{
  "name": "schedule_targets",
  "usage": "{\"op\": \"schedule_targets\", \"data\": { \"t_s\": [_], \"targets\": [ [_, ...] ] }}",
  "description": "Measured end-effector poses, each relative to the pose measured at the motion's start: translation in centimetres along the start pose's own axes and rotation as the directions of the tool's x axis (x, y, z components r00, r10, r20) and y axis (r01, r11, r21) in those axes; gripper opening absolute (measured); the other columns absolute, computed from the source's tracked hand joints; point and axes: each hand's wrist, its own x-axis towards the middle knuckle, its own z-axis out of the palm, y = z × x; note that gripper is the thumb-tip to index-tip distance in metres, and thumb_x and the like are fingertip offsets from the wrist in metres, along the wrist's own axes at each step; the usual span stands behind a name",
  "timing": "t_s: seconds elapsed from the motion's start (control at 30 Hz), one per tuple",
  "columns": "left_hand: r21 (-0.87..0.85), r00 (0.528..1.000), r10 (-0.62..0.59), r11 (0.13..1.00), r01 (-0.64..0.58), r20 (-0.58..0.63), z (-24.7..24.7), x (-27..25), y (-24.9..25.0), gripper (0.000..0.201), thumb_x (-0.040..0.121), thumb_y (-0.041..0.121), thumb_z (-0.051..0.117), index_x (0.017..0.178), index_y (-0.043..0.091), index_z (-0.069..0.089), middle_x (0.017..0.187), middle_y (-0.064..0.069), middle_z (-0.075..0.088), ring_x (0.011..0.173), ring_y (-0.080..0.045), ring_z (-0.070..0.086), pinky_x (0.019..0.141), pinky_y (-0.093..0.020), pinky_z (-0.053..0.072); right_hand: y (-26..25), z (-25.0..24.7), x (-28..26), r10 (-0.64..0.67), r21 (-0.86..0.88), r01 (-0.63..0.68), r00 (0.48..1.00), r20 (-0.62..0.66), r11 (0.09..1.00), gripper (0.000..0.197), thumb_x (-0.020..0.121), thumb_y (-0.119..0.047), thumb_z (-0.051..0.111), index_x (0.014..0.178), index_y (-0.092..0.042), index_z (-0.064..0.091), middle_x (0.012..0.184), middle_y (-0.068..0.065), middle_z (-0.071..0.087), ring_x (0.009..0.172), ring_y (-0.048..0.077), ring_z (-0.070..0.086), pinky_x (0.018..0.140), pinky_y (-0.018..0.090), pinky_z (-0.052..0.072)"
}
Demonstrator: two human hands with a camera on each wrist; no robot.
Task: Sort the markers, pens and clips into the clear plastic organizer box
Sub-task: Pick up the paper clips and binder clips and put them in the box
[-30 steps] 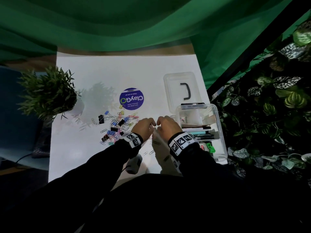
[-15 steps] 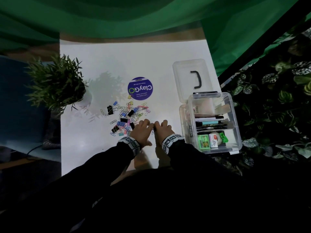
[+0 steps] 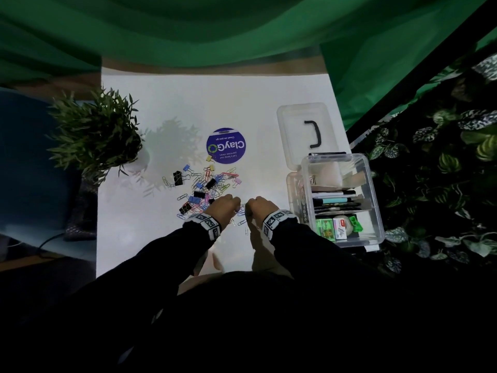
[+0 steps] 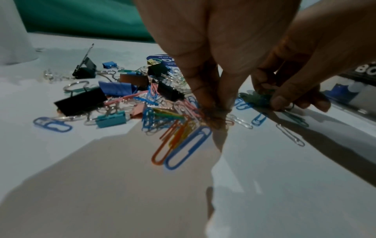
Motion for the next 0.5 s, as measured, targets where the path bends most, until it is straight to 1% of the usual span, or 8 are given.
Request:
{"op": "schedule_targets", "data": {
  "t_s": [0.1, 0.13, 0.2, 0.27, 0.33, 0.37, 0.43, 0.5],
  "targets": [
    [-0.095, 1.0, -0.006, 0.995, 0.004, -0.012, -0.6, 0.0, -0.2, 0.012, 0.087, 0.003, 0.054, 0.096, 0.009, 0.058, 0.098, -0.014, 0.059, 0.09, -0.031, 0.057, 0.074, -0.035, 0.041, 0.4, -1.3, -0.4, -0.007, -0.009, 0.007, 1.0, 0.021, 1.0, 0.031, 0.082, -0.009, 0.064, 0.113, -0.008, 0.06, 0.112, 0.016, 0.057, 0.104, 0.036, 0.059, 0.084, 0.035, 0.048],
    [-0.143, 0.999, -0.005, 0.99, -0.001, -0.044, -0.9, -0.1, -0.2, 0.011, 0.086, 0.003, 0.054, 0.093, 0.01, 0.06, 0.095, -0.011, 0.06, 0.088, -0.028, 0.057, 0.071, -0.032, 0.041, 0.5, -2.0, -0.8, -0.005, 0.001, 0.005, 1.0, 0.016, 1.0, 0.031, 0.083, -0.006, 0.063, 0.114, -0.005, 0.058, 0.113, 0.017, 0.057, 0.106, 0.035, 0.059, 0.085, 0.035, 0.047],
    [-0.246, 0.992, -0.013, 0.969, -0.018, -0.125, -2.1, -0.3, 0.7, 0.012, 0.084, 0.002, 0.054, 0.089, 0.009, 0.062, 0.088, -0.009, 0.061, 0.079, -0.022, 0.057, 0.067, -0.028, 0.039, 0.9, -3.9, -2.0, 0.007, 0.064, -0.004, 0.999, -0.048, 0.998, 0.023, 0.088, -0.009, 0.057, 0.109, -0.002, 0.056, 0.111, 0.019, 0.059, 0.103, 0.035, 0.059, 0.083, 0.035, 0.046],
    [-0.336, 0.975, -0.011, 0.94, -0.066, -0.223, -3.8, -0.4, 2.5, 0.013, 0.083, 0.002, 0.055, 0.088, 0.009, 0.065, 0.085, -0.008, 0.064, 0.076, -0.02, 0.058, 0.067, -0.03, 0.045, 1.8, -5.9, -3.6, 0.008, 0.159, 0.016, 0.989, -0.15, 0.987, 0.013, 0.089, -0.013, 0.054, 0.099, -0.005, 0.058, 0.101, 0.017, 0.062, 0.093, 0.033, 0.061, 0.077, 0.034, 0.047],
    [-0.394, 0.957, -0.007, 0.912, -0.112, -0.29, -5.7, 0.2, 5.0, 0.011, 0.083, 0.005, 0.059, 0.089, 0.01, 0.067, 0.086, -0.006, 0.066, 0.078, -0.018, 0.06, 0.071, -0.028, 0.047, 3.2, -7.8, -5.1, 0.065, 0.304, 0.023, 0.959, -0.275, 0.953, 0.002, 0.087, -0.011, 0.056, 0.085, -0.011, 0.057, 0.085, 0.012, 0.065, 0.077, 0.029, 0.064, 0.069, 0.033, 0.051],
    [-0.42, 0.951, -0.005, 0.898, -0.133, -0.31, -6.4, 0.7, 6.4, 0.011, 0.082, 0.006, 0.061, 0.09, 0.01, 0.067, 0.086, -0.004, 0.066, 0.077, -0.017, 0.06, 0.073, -0.026, 0.047, 4.1, -8.8, -5.8, 0.122, 0.402, 0.021, 0.937, -0.328, 0.915, 0.008, 0.086, -0.01, 0.059, 0.08, -0.013, 0.055, 0.077, 0.009, 0.065, 0.069, 0.028, 0.064, 0.065, 0.033, 0.053],
    [-0.474, 0.939, 0.003, 0.863, -0.177, -0.345, -7.8, 2.2, 9.4, 0.012, 0.081, 0.006, 0.062, 0.09, 0.011, 0.068, 0.082, 0.002, 0.064, 0.074, -0.012, 0.058, 0.073, -0.022, 0.046, 6.3, -10.7, -7.1, 0.246, 0.588, 0.023, 0.895, -0.373, 0.808, 0.013, 0.086, -0.008, 0.061, 0.077, -0.011, 0.052, 0.067, 0.008, 0.063, 0.054, 0.023, 0.063, 0.057, 0.033, 0.057],
    [-0.521, 0.929, 0.004, 0.827, -0.21, -0.369, -9.0, 4.0, 12.6, 0.012, 0.081, 0.005, 0.063, 0.09, 0.011, 0.069, 0.078, 0.006, 0.062, 0.07, -0.005, 0.057, 0.069, -0.013, 0.045, 8.6, -12.4, -7.9, 0.332, 0.645, 0.01, 0.851, -0.407, 0.764, 0.016, 0.086, -0.007, 0.061, 0.077, -0.012, 0.05, 0.068, 0.012, 0.064, 0.053, 0.025, 0.064, 0.055, 0.034, 0.058]
  ]
}}
